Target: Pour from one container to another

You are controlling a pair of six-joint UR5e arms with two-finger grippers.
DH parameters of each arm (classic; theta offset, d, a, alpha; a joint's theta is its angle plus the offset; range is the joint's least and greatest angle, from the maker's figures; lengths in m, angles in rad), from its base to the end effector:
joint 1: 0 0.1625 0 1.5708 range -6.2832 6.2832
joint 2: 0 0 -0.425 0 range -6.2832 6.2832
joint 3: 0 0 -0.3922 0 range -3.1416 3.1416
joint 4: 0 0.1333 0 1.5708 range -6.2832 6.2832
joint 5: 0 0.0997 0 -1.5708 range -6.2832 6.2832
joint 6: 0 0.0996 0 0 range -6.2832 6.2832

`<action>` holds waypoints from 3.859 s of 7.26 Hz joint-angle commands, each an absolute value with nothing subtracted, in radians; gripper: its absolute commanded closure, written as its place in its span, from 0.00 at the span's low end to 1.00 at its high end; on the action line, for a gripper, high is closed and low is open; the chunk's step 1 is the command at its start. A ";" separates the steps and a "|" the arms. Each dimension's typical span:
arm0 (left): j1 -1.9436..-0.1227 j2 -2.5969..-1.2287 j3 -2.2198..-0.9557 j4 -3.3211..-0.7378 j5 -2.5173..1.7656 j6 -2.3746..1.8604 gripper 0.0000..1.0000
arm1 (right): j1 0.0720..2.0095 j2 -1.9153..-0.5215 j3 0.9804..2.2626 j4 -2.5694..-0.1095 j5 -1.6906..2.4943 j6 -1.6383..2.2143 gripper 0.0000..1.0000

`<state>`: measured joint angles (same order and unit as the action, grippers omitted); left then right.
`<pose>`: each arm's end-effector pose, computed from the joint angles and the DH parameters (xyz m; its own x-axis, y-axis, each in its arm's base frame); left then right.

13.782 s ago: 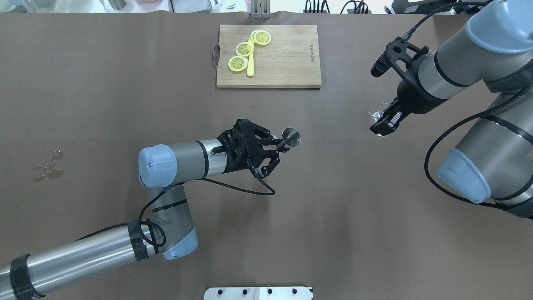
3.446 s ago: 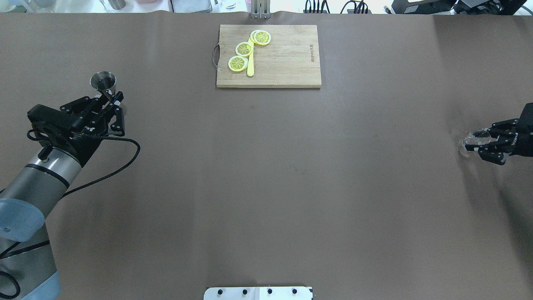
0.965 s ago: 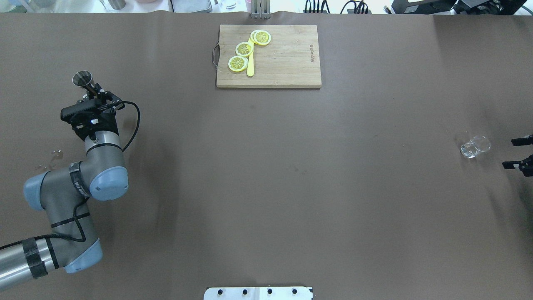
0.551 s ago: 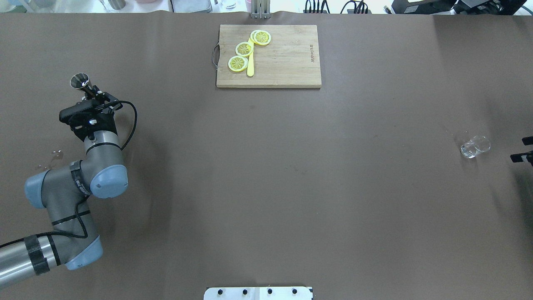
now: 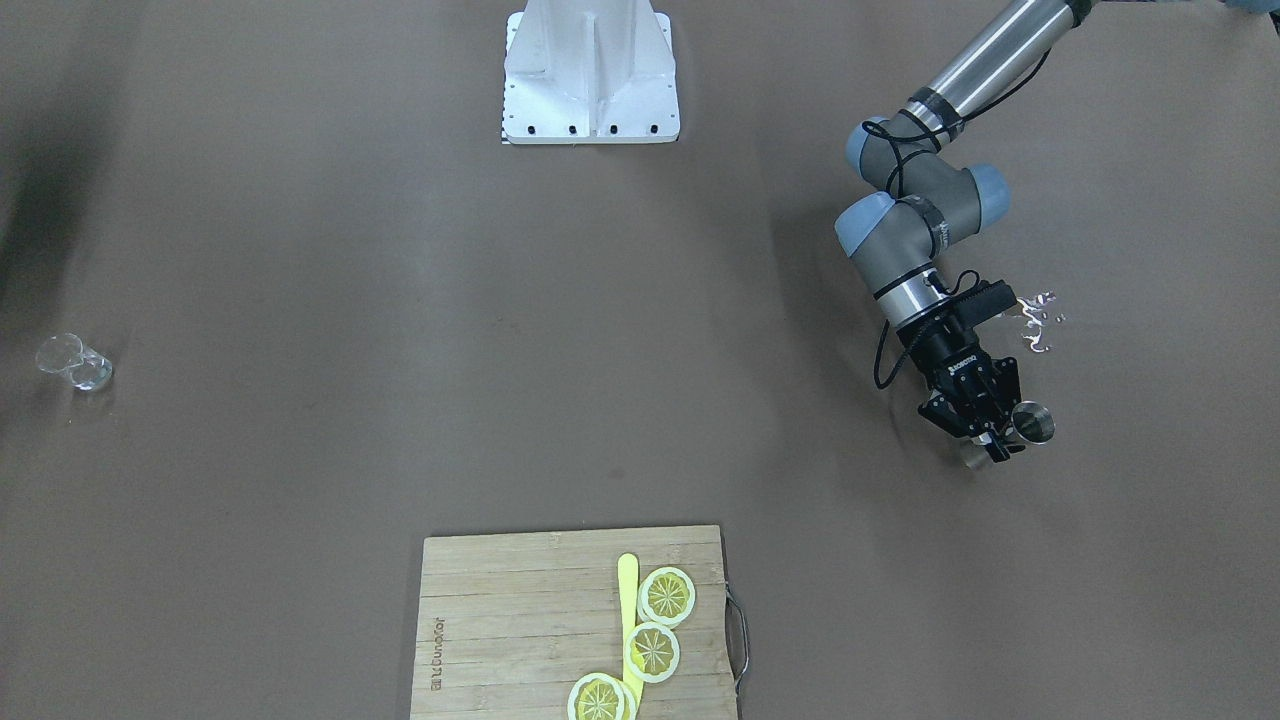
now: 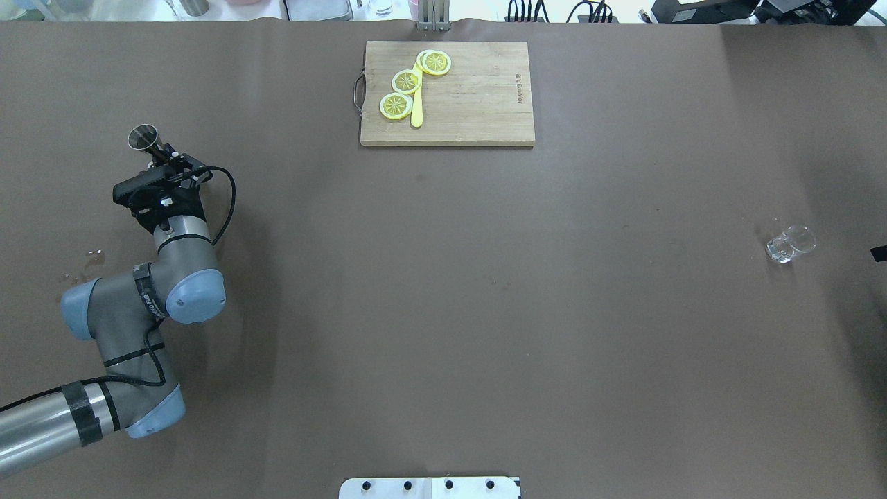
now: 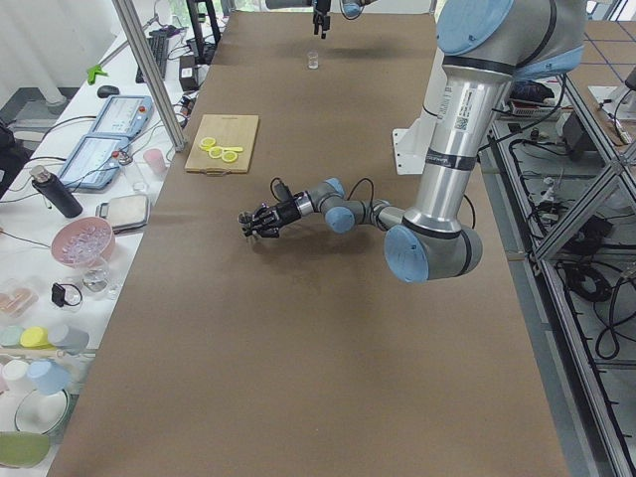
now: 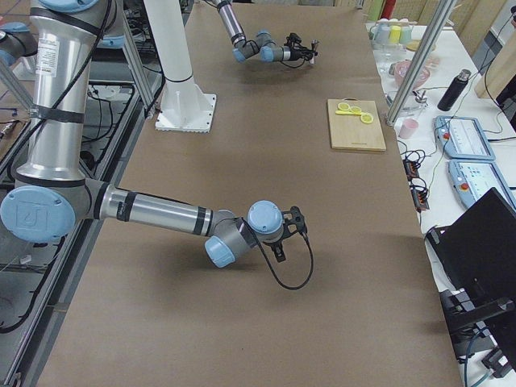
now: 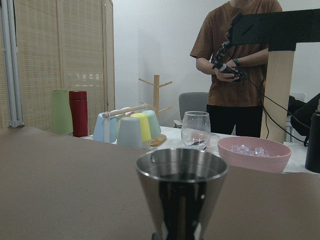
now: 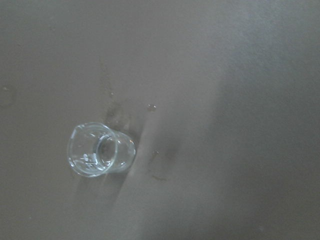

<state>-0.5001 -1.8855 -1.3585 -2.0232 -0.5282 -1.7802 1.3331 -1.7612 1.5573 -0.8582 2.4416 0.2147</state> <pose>0.4502 -0.4959 0.5167 0.5964 -0.4453 -0.6679 0.7820 0.1345 0.6086 -0.0438 -0.4236 0.6667 0.5698 -0.3211 0.7564 0.0862 0.9388 0.3335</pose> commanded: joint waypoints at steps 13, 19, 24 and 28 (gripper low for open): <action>-0.509 -1.879 -1.391 -2.023 -0.520 -1.660 0.02 | 1.582 -1.767 1.901 -1.585 2.299 0.198 0.00; -0.543 -1.825 -1.517 -2.020 -0.522 -1.575 0.02 | 1.566 -1.769 1.876 -1.563 2.319 0.195 0.00; -0.563 -1.805 -1.730 -2.011 -0.679 -1.324 0.02 | 1.563 -1.772 1.842 -1.566 2.307 0.193 0.00; -0.561 -1.818 -1.873 -1.974 -0.959 -1.039 0.02 | 1.560 -1.773 1.841 -1.566 2.307 0.193 0.00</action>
